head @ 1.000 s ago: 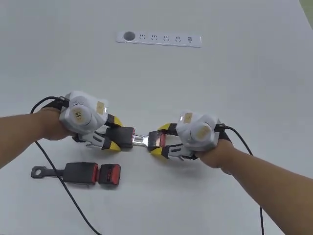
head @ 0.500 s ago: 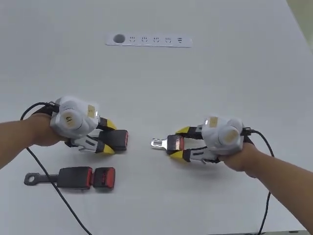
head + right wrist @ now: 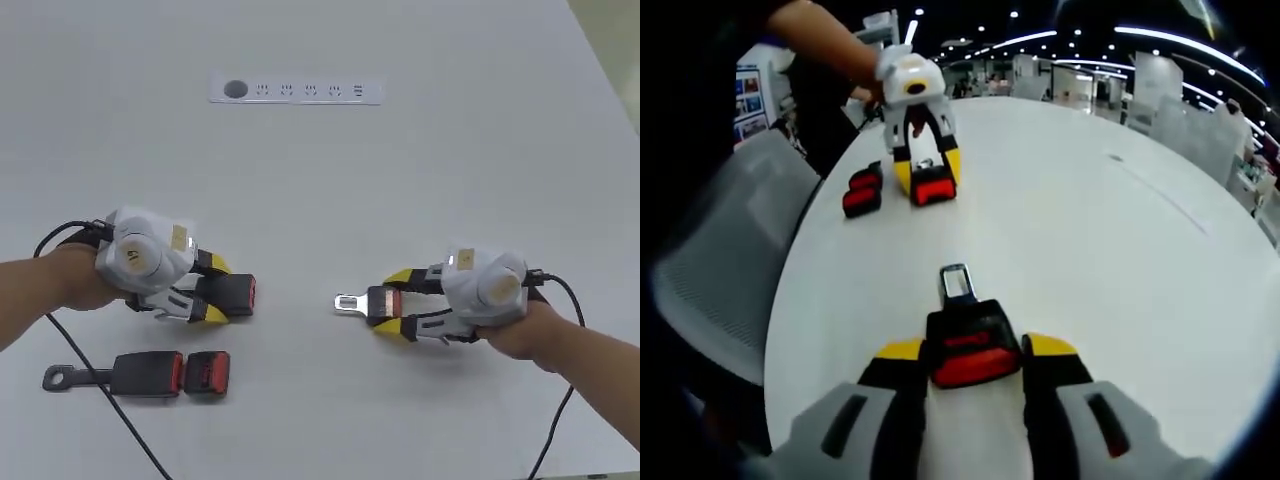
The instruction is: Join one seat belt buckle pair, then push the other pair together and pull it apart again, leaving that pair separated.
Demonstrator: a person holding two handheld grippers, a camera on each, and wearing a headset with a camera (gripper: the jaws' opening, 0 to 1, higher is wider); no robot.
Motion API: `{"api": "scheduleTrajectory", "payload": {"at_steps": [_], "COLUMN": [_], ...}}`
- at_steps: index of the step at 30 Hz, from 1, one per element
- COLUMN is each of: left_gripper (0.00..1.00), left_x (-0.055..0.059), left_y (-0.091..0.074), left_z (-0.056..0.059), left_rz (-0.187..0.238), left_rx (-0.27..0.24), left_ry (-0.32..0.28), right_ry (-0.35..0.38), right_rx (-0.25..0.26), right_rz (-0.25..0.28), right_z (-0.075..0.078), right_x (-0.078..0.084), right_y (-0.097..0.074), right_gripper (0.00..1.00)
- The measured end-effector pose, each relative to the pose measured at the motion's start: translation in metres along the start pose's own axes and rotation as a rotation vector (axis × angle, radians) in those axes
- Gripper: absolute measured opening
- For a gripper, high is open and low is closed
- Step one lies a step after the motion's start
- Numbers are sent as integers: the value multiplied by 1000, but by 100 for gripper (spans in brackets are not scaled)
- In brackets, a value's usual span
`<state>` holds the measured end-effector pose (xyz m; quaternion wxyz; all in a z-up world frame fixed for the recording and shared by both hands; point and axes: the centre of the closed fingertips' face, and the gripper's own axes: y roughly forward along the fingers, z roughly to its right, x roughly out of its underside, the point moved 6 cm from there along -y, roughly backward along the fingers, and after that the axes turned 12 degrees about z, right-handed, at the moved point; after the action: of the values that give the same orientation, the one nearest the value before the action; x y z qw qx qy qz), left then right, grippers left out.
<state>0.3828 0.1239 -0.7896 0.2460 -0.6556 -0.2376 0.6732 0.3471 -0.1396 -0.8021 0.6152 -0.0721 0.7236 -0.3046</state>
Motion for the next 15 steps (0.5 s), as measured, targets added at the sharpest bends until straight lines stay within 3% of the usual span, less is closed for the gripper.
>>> {"api": "scheduleTrajectory", "payload": {"at_steps": [15], "left_gripper": [36], "left_x": [-2], "left_y": [1], "left_z": [0], "left_rz": [-20], "left_rx": [0], "left_ry": [4], "right_ry": [0], "right_rx": [5], "right_rz": [-51], "right_z": [7], "right_x": [12], "right_y": [-30], "right_gripper": [38]}}
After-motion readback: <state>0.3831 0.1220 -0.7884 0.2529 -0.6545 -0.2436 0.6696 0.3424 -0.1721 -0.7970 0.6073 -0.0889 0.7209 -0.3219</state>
